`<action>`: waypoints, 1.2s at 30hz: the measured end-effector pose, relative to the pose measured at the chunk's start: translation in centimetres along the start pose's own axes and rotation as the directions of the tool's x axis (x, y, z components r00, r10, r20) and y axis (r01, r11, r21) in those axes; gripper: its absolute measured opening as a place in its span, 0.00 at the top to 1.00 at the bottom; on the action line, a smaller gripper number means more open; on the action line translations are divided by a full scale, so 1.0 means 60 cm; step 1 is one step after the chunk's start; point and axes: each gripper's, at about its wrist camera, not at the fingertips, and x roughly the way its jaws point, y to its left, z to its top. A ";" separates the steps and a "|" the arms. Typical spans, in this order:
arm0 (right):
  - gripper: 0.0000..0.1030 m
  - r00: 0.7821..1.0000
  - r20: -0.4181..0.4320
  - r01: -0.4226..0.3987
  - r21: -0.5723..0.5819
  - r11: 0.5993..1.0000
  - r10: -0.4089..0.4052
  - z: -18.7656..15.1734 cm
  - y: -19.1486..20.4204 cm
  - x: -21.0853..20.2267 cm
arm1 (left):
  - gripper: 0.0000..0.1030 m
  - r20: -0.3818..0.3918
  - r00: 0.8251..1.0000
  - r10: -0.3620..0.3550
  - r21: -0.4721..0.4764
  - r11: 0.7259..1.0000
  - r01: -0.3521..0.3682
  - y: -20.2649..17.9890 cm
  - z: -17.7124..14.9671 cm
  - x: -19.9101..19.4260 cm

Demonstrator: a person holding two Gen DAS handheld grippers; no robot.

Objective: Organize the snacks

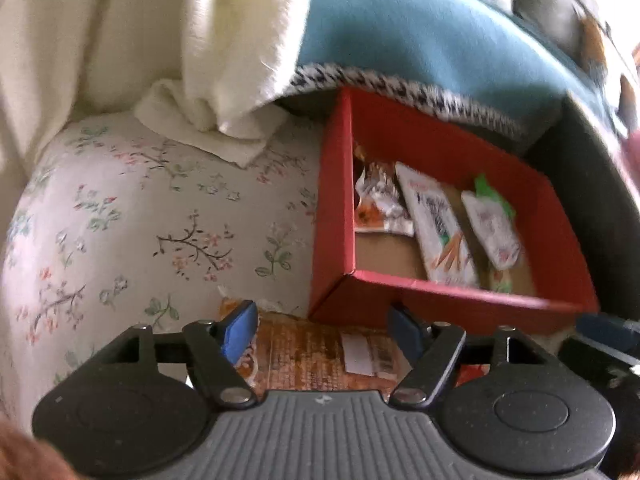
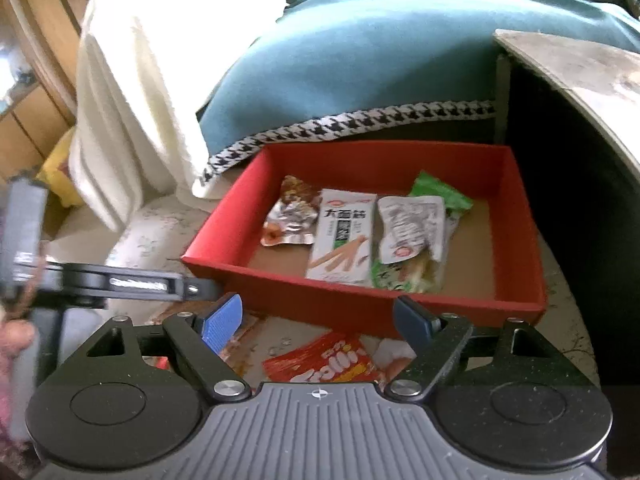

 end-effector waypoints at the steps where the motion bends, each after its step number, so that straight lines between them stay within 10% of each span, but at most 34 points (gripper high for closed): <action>1: 0.15 1.000 -0.001 0.004 -0.002 1.000 -0.004 -0.002 0.001 0.000 | 0.35 0.000 1.000 0.008 0.036 0.999 -0.008 -0.004 -0.002 0.004; 8: 0.15 0.999 -0.047 0.015 -0.003 1.000 -0.016 -0.008 -0.001 0.018 | 0.20 -0.038 0.997 0.071 0.285 0.957 -0.058 -0.044 -0.006 0.050; 13: 0.15 0.997 -0.071 -0.001 0.015 1.000 0.002 -0.005 -0.005 0.022 | 0.21 -0.137 0.987 -0.090 0.223 0.968 0.119 -0.047 -0.046 0.012; 23: 0.13 0.995 -0.102 0.011 0.041 0.999 -0.007 -0.008 -0.021 0.014 | 0.21 -0.247 0.957 -0.154 0.335 0.913 0.234 -0.098 -0.124 -0.082; 26: 0.13 0.994 -0.109 0.019 0.051 0.999 -0.013 -0.009 -0.027 0.015 | 0.21 -0.278 0.952 -0.125 0.453 0.857 0.245 -0.130 -0.125 -0.088; 31: 0.12 0.992 -0.122 0.027 0.053 0.998 -0.020 -0.016 -0.035 0.017 | 0.21 -0.327 0.945 0.018 0.730 0.639 0.241 -0.185 -0.156 -0.077; 36: 0.12 0.989 -0.146 0.038 0.058 0.998 -0.029 -0.023 -0.048 0.026 | 0.21 -0.376 0.924 0.065 0.814 0.500 0.296 -0.200 -0.166 -0.047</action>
